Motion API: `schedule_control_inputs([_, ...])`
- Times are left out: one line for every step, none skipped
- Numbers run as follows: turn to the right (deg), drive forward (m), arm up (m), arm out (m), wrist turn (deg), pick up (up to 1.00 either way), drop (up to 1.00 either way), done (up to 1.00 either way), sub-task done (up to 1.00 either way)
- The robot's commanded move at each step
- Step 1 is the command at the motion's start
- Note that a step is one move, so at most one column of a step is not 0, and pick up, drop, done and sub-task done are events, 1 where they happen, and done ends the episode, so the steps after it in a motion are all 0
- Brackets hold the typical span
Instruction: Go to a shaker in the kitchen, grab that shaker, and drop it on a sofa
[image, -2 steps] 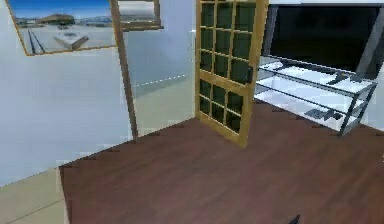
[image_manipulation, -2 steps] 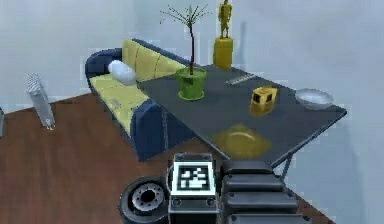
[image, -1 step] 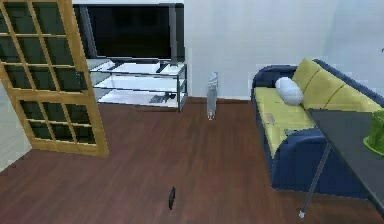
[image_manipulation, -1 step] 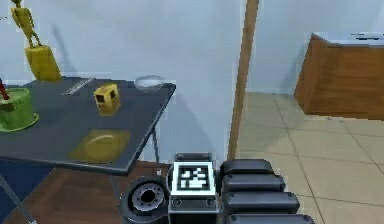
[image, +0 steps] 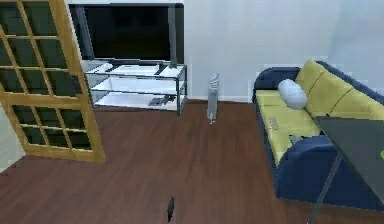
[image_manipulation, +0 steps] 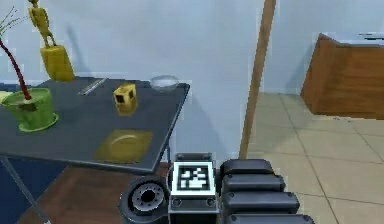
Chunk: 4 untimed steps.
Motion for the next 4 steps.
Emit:
schedule_control_inputs([12.0, 0.0, 0.0, 0.0, 0.0, 0.0, 0.0, 0.0, 0.0])
schedule_control_inputs([0.0, 1.0, 0.0, 0.0, 0.0, 0.0, 0.0, 0.0, 0.0])
schedule_control_inputs([3.0, 0.0, 0.0, 0.0, 0.0, 0.0, 0.0, 0.0, 0.0])
schedule_control_inputs([0.0, 1.0, 0.0, 0.0, 0.0, 0.0, 0.0, 0.0, 0.0])
